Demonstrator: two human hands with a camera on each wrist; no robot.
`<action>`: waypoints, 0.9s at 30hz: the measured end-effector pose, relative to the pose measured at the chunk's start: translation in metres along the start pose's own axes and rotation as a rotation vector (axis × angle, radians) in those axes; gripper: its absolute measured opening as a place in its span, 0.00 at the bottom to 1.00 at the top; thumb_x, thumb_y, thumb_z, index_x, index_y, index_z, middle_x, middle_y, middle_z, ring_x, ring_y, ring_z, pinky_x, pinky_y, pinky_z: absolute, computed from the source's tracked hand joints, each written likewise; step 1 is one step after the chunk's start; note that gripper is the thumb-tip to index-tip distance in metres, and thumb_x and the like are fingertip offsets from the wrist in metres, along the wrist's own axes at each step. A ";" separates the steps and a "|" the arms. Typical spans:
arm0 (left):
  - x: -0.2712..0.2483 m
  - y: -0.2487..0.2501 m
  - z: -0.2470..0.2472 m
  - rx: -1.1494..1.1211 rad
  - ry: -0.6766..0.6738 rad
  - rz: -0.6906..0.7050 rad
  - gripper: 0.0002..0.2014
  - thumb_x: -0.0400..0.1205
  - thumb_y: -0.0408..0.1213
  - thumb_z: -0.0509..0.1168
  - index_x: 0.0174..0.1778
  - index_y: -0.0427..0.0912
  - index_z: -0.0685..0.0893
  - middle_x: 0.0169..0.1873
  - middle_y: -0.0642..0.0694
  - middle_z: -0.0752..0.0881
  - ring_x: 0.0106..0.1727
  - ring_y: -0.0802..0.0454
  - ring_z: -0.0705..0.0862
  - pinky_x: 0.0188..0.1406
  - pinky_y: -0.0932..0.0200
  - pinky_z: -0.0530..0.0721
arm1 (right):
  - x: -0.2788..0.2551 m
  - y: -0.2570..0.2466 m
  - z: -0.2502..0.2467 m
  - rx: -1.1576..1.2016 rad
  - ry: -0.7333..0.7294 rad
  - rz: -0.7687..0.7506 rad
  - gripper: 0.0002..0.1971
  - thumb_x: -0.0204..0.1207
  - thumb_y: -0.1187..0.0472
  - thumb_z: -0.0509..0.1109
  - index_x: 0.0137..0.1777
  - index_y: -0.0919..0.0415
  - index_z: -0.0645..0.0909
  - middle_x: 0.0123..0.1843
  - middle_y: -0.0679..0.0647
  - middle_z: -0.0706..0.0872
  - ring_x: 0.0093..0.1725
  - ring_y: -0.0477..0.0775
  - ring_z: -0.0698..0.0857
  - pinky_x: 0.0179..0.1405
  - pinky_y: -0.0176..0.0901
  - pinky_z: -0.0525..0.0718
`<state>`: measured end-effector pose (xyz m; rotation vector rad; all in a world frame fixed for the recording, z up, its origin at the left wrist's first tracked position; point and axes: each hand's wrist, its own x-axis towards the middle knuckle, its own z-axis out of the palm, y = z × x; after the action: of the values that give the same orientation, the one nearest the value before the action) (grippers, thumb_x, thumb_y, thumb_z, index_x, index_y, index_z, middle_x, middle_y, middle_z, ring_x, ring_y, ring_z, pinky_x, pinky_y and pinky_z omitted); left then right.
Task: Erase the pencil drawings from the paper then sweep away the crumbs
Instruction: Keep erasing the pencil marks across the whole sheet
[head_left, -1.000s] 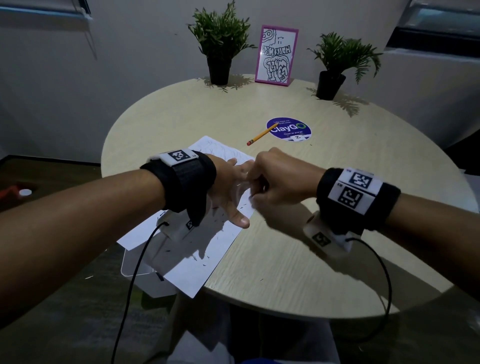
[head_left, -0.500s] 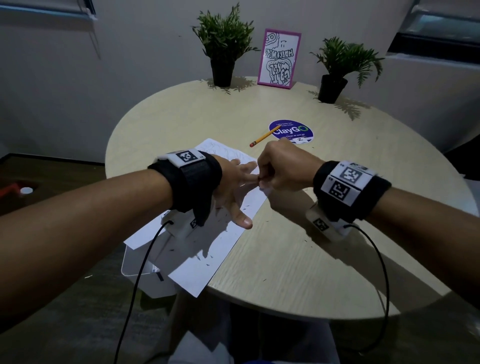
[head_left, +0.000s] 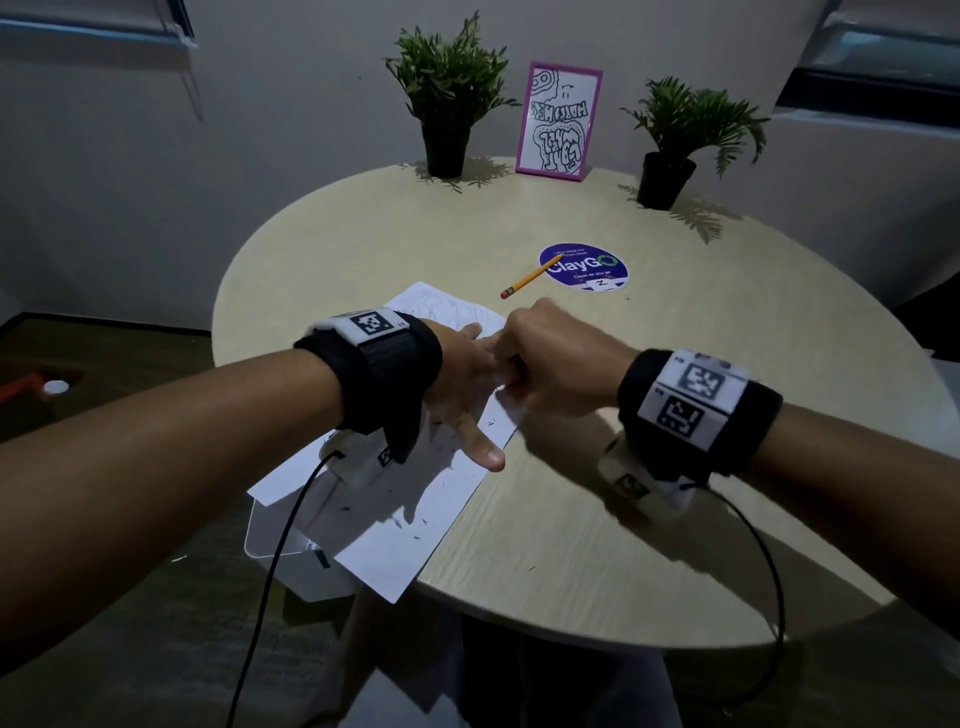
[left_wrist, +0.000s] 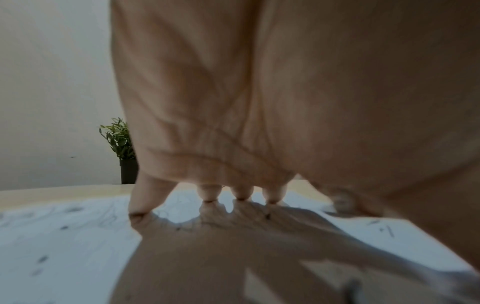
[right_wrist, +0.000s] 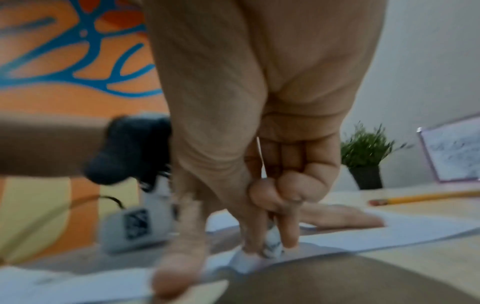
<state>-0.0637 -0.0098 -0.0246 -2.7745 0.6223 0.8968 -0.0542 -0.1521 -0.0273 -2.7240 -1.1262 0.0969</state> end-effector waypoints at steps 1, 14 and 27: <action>-0.001 0.001 0.000 -0.022 -0.004 0.000 0.40 0.73 0.67 0.71 0.79 0.58 0.69 0.76 0.54 0.68 0.85 0.43 0.58 0.80 0.40 0.67 | -0.005 -0.010 0.001 0.039 -0.031 -0.026 0.17 0.66 0.67 0.77 0.25 0.49 0.75 0.24 0.37 0.75 0.26 0.41 0.76 0.31 0.40 0.79; 0.011 -0.008 0.003 -0.124 0.063 0.086 0.42 0.67 0.66 0.77 0.76 0.60 0.71 0.84 0.53 0.60 0.86 0.48 0.55 0.81 0.34 0.64 | -0.008 0.003 0.003 0.137 -0.021 -0.037 0.05 0.66 0.61 0.82 0.36 0.60 0.89 0.32 0.38 0.84 0.35 0.42 0.84 0.38 0.45 0.85; 0.008 -0.026 0.005 -0.097 0.101 0.064 0.49 0.72 0.66 0.72 0.86 0.66 0.53 0.87 0.58 0.48 0.86 0.48 0.56 0.80 0.45 0.64 | 0.010 0.036 -0.008 0.054 -0.012 0.098 0.06 0.66 0.63 0.82 0.33 0.62 0.88 0.29 0.51 0.88 0.29 0.44 0.82 0.30 0.37 0.75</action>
<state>-0.0492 0.0118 -0.0330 -2.9172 0.7058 0.8247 -0.0208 -0.1715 -0.0267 -2.7338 -0.9784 0.1557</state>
